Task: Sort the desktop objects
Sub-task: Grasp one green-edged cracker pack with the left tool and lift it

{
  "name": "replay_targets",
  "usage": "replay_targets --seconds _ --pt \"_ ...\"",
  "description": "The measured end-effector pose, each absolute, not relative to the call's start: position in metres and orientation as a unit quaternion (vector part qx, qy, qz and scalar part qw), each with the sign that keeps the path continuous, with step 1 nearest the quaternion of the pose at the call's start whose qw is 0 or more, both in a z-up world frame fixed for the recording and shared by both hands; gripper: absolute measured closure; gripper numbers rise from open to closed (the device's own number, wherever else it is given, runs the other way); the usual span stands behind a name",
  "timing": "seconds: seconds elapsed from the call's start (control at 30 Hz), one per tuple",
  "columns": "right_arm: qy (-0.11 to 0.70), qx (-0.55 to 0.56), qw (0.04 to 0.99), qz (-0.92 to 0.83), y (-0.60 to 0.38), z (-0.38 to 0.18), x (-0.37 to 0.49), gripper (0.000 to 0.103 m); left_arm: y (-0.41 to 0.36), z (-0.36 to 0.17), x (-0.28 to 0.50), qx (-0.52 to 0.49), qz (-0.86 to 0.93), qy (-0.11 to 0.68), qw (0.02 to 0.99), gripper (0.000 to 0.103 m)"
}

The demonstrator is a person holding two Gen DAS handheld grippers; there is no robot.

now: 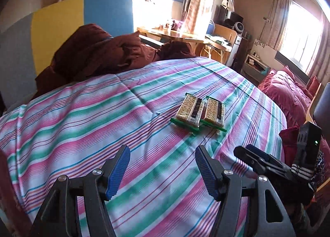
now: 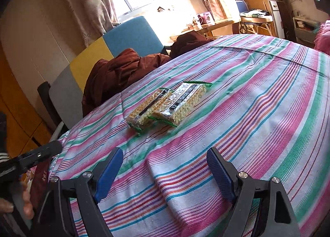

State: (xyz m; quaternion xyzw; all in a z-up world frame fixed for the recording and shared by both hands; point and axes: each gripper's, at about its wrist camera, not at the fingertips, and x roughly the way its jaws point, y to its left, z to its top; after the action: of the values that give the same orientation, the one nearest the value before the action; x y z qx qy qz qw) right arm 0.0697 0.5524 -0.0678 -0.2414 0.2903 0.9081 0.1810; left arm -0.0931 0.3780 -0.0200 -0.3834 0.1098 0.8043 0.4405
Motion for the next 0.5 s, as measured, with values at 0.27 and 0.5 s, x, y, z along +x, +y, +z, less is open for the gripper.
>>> replay_targets --seconds 0.27,0.5 --pt "0.301 -0.220 0.151 0.916 0.553 -0.070 0.072 0.012 0.465 -0.040 -0.127 -0.405 0.769 0.143 0.474 0.036" --pt "0.301 -0.217 0.141 0.918 0.553 -0.071 0.071 0.010 0.520 -0.066 -0.127 -0.397 0.741 0.208 0.500 0.036"
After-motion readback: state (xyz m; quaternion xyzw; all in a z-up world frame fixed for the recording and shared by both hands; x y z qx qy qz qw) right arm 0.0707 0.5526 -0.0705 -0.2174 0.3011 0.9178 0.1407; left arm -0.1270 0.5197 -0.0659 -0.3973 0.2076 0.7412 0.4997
